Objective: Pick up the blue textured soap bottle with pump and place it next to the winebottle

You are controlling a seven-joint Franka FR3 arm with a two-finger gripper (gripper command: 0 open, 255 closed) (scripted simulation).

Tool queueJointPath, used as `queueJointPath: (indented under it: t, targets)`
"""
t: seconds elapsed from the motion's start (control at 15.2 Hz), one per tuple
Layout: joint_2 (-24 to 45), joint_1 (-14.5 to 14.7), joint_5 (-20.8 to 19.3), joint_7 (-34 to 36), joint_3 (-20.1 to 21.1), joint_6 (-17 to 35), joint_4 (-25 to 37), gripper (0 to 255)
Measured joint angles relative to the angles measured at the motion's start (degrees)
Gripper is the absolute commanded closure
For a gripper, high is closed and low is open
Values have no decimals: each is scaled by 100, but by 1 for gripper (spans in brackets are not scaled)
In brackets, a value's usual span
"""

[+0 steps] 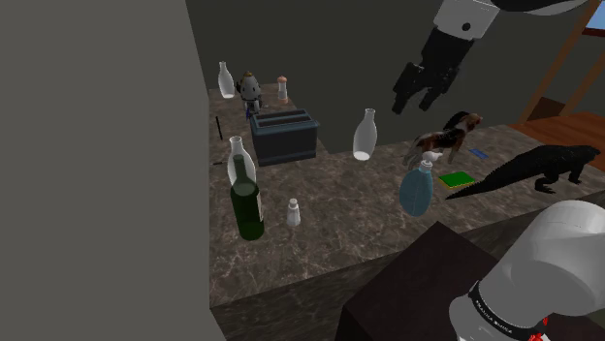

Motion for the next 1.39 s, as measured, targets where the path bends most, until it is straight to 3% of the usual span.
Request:
queueJointPath:
  t: [0.2,0.59,1.06,1.39]
  targets:
    - [-148,-55,-68,-107,-101,166,-274,0]
    - [-617,-315,-349,-496,-494,1057,-1428,0]
    - [-840,-778,-810,-1135,-1211,2293,-2635,0]
    - [-496,-1083,-1130,-1645,-1834,3383,-3203,0]
